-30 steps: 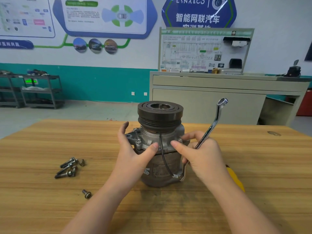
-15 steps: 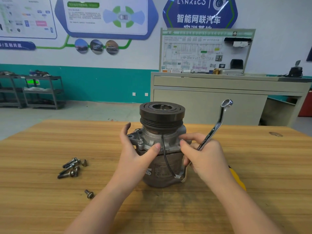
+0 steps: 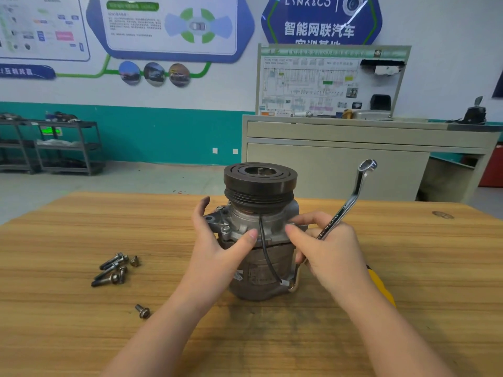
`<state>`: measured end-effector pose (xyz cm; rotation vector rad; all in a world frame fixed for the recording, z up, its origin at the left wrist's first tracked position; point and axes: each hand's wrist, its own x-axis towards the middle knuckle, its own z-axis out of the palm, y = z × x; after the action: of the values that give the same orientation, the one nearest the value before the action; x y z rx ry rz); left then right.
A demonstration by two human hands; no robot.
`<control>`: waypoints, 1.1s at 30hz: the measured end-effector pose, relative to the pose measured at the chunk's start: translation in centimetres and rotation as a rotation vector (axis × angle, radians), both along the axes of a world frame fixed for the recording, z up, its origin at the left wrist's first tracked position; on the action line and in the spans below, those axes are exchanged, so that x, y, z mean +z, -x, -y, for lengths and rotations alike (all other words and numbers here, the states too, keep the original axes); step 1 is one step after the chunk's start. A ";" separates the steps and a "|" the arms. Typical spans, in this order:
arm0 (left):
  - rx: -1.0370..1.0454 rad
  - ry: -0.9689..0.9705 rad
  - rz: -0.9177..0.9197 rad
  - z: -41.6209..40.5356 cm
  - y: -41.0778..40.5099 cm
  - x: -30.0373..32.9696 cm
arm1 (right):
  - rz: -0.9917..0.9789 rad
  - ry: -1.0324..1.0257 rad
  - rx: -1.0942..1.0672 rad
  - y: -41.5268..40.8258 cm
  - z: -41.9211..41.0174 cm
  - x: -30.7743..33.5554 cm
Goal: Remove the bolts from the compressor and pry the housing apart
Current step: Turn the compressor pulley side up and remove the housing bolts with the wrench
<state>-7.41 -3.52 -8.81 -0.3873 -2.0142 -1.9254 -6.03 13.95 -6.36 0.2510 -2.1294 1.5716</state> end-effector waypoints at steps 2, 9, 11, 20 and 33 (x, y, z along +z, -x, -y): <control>-0.003 0.000 -0.006 0.0 0.0 0.0 | 0.009 0.023 0.031 0.0 0.0 0.0; 0.007 0.007 0.000 -0.1 -0.1 0.2 | 0.004 0.044 0.022 0.2 -0.2 -0.2; 0.009 0.009 0.007 -0.1 -0.2 0.2 | 0.006 0.059 0.054 0.2 -0.3 -0.2; -0.001 -0.009 0.008 -0.1 -0.3 0.2 | -0.007 0.108 0.074 0.4 -0.4 -0.3; -0.003 -0.007 0.007 -0.2 -0.3 0.2 | -0.007 0.052 0.055 0.4 -0.2 -0.4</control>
<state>-7.15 -3.34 -8.59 -0.3824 -2.0116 -1.9373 -6.42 14.20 -6.76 0.2998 -2.0892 1.6526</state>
